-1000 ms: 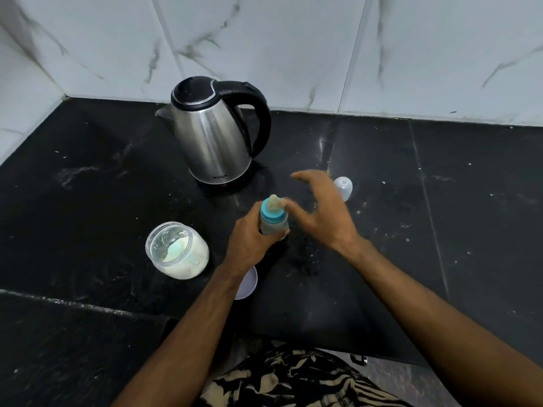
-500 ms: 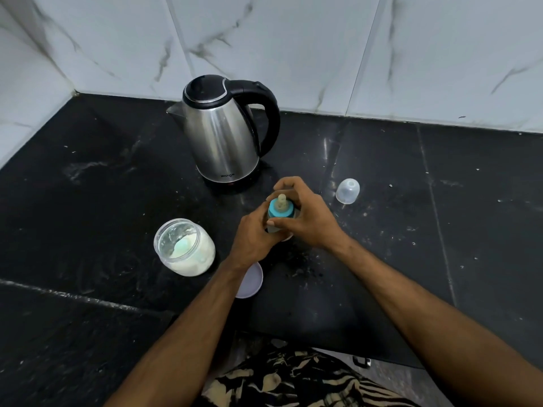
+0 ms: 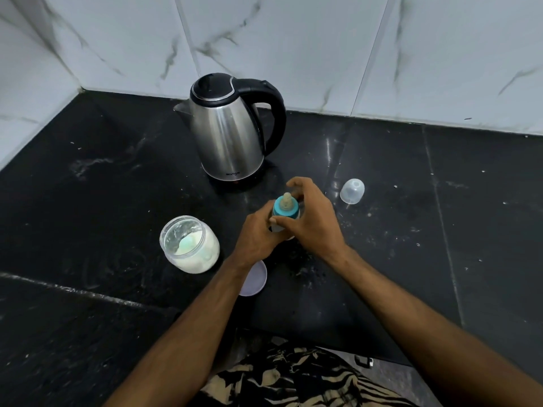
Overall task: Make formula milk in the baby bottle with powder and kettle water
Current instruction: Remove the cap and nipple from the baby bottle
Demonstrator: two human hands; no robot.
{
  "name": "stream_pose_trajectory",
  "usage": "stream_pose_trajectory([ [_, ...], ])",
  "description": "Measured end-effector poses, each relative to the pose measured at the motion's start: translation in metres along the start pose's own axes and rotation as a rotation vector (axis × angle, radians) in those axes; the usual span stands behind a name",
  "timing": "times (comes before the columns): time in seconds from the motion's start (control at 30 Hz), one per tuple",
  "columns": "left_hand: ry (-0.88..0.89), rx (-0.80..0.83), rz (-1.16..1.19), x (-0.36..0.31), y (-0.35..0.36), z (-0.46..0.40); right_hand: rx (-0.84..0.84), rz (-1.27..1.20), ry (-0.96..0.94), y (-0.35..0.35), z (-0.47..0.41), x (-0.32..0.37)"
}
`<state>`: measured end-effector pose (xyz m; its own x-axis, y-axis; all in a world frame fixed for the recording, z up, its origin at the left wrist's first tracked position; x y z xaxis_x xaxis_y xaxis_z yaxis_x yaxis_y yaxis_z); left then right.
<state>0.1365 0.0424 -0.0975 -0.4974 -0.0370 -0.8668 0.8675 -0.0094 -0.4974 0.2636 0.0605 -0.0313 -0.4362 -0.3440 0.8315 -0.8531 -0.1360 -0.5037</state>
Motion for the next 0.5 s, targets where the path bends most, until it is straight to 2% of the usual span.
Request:
stream_pose_trajectory([
  [0.07,0.006,-0.002,0.012,-0.001,-0.001,0.0,0.049,-0.092,0.027,-0.002,0.0,-0.001],
  [0.17,0.016,0.007,0.022,-0.002,-0.001,0.001,0.248,-0.215,0.064,-0.006,-0.006,-0.007],
  [0.27,0.032,0.0,0.007,-0.003,-0.001,0.002,0.39,-0.116,0.042,-0.007,-0.01,-0.008],
  [0.33,0.04,-0.012,-0.019,-0.004,-0.001,0.002,0.313,0.026,0.02,-0.004,-0.008,-0.004],
  [0.43,0.019,-0.011,-0.001,-0.003,-0.001,0.001,0.118,0.085,0.013,-0.003,-0.005,0.003],
  [0.5,0.014,-0.009,0.01,-0.002,0.0,0.002,0.124,0.056,-0.003,-0.004,-0.005,0.006],
])
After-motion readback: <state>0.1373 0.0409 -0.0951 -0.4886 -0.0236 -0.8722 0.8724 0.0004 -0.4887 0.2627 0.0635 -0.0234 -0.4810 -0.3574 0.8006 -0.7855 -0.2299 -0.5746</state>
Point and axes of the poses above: each hand's wrist, its own z-axis away from the middle knuckle, its own y-axis out of the palm, x = y × z, the point moved 6 cm from there along -z, towards the middle knuckle, and after that the axes turned 4 degrees about -z, right-handed, at the moved point
